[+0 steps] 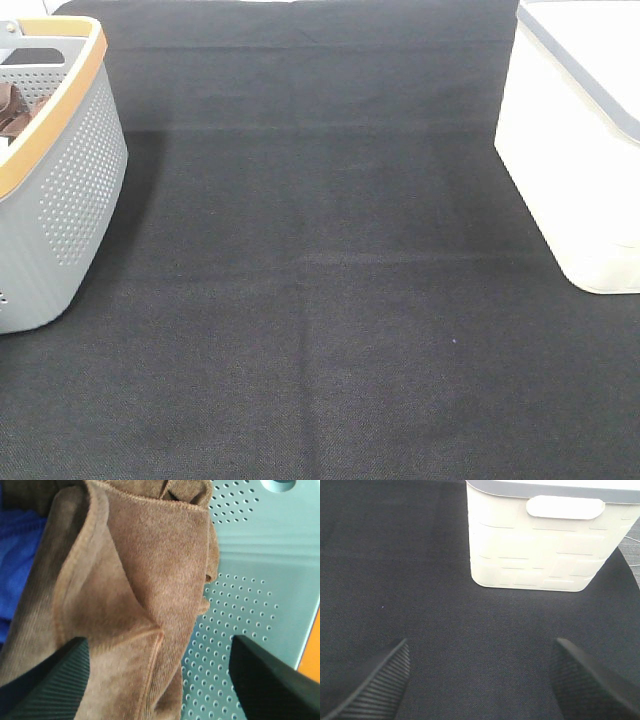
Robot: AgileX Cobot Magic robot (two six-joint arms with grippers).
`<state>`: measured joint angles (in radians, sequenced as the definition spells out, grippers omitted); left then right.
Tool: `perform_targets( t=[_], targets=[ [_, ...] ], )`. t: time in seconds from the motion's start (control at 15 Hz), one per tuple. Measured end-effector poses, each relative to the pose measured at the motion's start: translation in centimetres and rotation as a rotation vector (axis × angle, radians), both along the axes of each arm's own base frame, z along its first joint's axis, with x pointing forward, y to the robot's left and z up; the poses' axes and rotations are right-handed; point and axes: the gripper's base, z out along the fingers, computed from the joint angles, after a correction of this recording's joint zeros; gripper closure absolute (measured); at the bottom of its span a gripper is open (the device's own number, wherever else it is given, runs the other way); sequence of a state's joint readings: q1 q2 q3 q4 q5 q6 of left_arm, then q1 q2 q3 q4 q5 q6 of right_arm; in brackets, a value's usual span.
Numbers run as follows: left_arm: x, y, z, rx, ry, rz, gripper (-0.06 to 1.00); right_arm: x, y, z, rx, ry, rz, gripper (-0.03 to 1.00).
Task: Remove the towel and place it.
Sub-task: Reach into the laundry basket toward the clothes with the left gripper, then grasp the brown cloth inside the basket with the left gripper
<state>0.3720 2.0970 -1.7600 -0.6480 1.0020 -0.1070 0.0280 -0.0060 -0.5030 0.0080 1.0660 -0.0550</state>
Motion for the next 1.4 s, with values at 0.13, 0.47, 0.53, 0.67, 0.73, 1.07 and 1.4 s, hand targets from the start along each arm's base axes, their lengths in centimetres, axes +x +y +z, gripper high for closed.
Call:
perform_targets(
  t=[0.13, 0.47, 0.53, 0.67, 0.73, 1.07, 1.4],
  targets=[
    [0.4, 0.6, 1.1, 0.051, 0.001, 0.018, 0.21, 0.0, 0.0, 0.0, 0.001, 0.000, 0.001, 0.23],
    [-0.4, 1.2, 0.8, 0.127, 0.138, 0.002, 0.21, 0.0, 0.0, 0.0, 0.001, 0.000, 0.001, 0.23],
    [-0.3, 1.3, 0.0, 0.122, 0.163, -0.003, 0.21, 0.0, 0.0, 0.0, 0.002, 0.000, 0.001, 0.23],
    [0.1, 1.3, -0.6, 0.108, 0.153, 0.010, 0.21, 0.0, 0.0, 0.0, 0.002, 0.000, 0.001, 0.23],
    [0.4, 1.3, -0.7, 0.093, 0.131, 0.025, 0.21, 0.0, 0.0, 0.0, 0.002, 0.000, 0.001, 0.23],
    [1.5, 1.3, -3.0, 0.027, 0.118, 0.056, 0.21, 0.0, 0.0, 0.0, 0.002, 0.000, 0.001, 0.23],
    [2.6, 1.2, -4.0, -0.009, 0.059, 0.085, 0.28, 0.0, 0.0, 0.0, 0.003, 0.000, 0.002, 0.23]
  ],
)
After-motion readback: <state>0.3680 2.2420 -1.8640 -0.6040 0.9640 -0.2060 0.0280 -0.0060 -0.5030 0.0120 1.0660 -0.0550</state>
